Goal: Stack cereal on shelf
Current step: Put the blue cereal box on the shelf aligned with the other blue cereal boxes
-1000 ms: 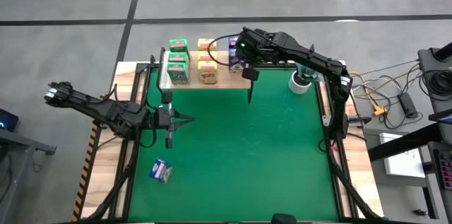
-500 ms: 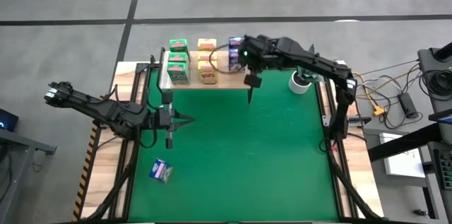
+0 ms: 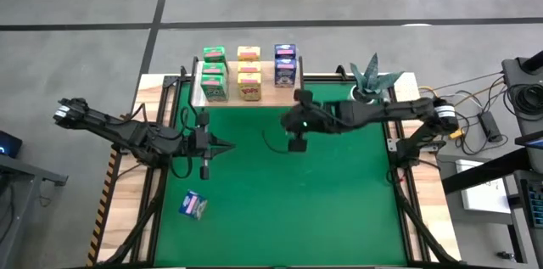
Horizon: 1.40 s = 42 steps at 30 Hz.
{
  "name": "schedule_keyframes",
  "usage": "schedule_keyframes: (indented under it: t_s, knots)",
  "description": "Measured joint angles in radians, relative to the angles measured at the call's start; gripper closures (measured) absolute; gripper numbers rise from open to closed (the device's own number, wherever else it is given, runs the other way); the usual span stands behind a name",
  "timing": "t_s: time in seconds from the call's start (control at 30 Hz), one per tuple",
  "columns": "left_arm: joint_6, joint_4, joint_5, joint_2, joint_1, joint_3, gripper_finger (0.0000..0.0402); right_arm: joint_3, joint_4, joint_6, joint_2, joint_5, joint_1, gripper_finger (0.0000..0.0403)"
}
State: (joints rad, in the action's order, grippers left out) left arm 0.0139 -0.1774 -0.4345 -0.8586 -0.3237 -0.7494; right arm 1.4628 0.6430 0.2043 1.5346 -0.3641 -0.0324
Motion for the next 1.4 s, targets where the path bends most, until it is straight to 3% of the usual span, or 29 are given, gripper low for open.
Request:
schedule_keyframes:
  t_s: [0.3, 0.5, 0.7, 1.13, 1.23, 1.4]
  knots:
    - [-0.255, -0.097, 0.001, -0.016, -0.002, 0.0, 0.0402, -0.368, -0.607, 0.114, -0.054, 0.009, 0.082, 0.039]
    - [-0.392, -0.131, 0.007, -0.04, -0.018, 0.0, 0.0402, -0.468, -0.875, 0.128, -0.037, 0.195, 0.078, 0.039]
    - [-0.572, -0.157, 0.092, -0.046, -0.054, 0.0, 0.0402, -0.469, -0.881, 0.12, -0.033, 0.238, 0.081, 0.039]
    - [-0.931, -0.188, 0.105, -0.134, -0.213, -0.048, 0.0402, -0.469, -0.888, 0.146, -0.032, 0.242, 0.081, 0.039]
    - [-1.011, -0.261, 0.106, -0.188, -0.242, -0.106, 0.0402, -0.469, -0.889, 0.148, -0.032, 0.242, 0.081, 0.039]
    - [-1.233, -0.544, 0.138, -0.297, -0.296, -0.244, 0.0402, -0.469, -0.889, 0.148, -0.032, 0.242, 0.081, 0.039]
